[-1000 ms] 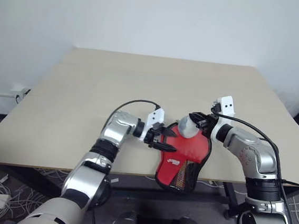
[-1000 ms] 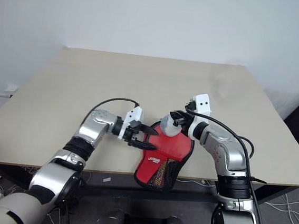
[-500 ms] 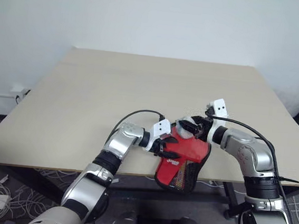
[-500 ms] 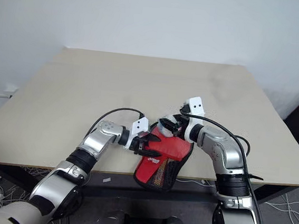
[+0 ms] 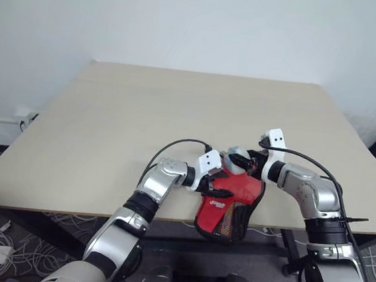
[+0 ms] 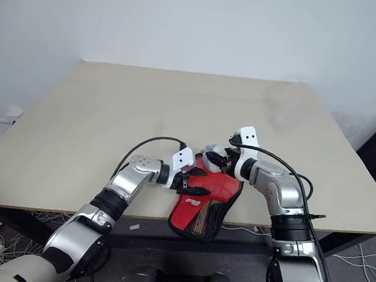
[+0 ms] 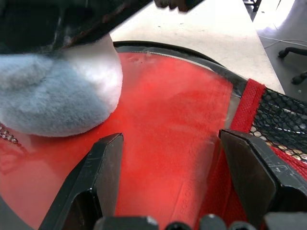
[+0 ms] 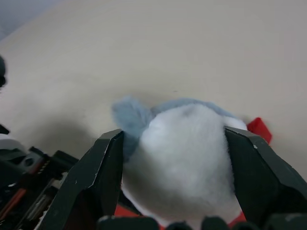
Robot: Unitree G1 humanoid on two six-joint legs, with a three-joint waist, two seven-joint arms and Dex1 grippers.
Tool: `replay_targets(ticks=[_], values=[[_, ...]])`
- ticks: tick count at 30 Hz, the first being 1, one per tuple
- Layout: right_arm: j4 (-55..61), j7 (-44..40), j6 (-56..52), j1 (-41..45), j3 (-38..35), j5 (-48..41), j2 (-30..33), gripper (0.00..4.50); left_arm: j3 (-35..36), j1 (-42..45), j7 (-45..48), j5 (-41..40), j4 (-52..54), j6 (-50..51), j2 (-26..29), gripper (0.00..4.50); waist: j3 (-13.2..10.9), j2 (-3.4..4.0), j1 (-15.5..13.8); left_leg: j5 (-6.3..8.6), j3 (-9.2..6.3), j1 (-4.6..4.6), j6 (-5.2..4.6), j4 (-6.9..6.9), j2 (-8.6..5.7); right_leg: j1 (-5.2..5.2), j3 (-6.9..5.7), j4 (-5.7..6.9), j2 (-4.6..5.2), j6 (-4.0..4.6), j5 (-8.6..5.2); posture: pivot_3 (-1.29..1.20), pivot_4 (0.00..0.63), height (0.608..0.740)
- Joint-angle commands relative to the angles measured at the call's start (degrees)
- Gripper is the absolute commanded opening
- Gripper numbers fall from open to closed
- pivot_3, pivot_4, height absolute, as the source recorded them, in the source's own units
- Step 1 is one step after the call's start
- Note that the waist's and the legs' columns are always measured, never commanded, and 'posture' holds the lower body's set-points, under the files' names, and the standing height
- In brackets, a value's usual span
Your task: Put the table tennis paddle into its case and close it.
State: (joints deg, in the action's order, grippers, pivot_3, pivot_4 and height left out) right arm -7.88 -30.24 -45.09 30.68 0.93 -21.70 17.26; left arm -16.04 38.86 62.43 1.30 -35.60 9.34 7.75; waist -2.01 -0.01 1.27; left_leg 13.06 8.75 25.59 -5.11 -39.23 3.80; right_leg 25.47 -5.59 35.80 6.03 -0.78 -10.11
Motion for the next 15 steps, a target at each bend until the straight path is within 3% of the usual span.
replay_targets(ticks=[1, 3, 5, 12, 15], values=[[-0.5, 0.4, 1.1, -1.8, 2.2, 2.1, -0.6, 3.32, -0.3, 1.0, -0.9, -0.4, -0.4, 0.2, -0.6, 3.39, 0.0, 0.04, 0.0, 0.00, 0.01, 0.00, 0.00, 0.00, 0.00, 0.00, 0.01, 0.00, 0.00, 0.00, 0.00, 0.00, 0.000, 0.724], [-0.8, 1.2, 1.2, -2.0, 2.3, 2.9, -0.9, 3.32, -0.3, 1.3, -1.1, -0.4, -0.6, 0.2, -0.8, 3.39, 0.1, 0.07, 0.0, 0.00, 0.00, -0.03, 0.00, 0.00, 0.01, -0.03, 0.01, -0.01, 0.00, -0.01, -0.01, 0.00, 0.000, 0.724], [-1.2, 1.9, 1.4, -2.1, 2.8, 3.8, -1.0, 2.95, -0.6, 1.6, -1.8, 0.0, -1.1, -0.1, -1.2, 3.39, 0.2, 0.11, 0.0, 0.00, 0.00, -0.04, 0.00, 0.00, 0.02, -0.03, 0.00, -0.01, 0.00, -0.02, -0.01, 0.00, 0.000, 0.724], [-2.5, 4.7, 3.3, -2.0, 2.4, 5.8, -2.1, 0.83, -2.4, 1.9, -5.1, 2.2, -2.6, 1.2, -2.2, 3.39, 0.3, 0.19, -0.1, 0.01, -0.04, -0.10, -0.01, 0.00, 0.05, -0.04, -0.01, -0.02, 0.01, -0.08, -0.06, 0.00, 0.000, 0.724], [-1.4, 6.3, 4.2, -2.3, 1.6, 6.2, -3.0, 0.15, -3.1, 2.0, -6.7, 2.9, -3.6, 2.2, -2.6, 3.39, 0.3, 0.20, -0.1, 0.01, -0.05, -0.11, -0.02, -0.01, 0.04, -0.06, -0.01, -0.03, 0.02, -0.08, -0.06, 0.00, 0.000, 0.724]])
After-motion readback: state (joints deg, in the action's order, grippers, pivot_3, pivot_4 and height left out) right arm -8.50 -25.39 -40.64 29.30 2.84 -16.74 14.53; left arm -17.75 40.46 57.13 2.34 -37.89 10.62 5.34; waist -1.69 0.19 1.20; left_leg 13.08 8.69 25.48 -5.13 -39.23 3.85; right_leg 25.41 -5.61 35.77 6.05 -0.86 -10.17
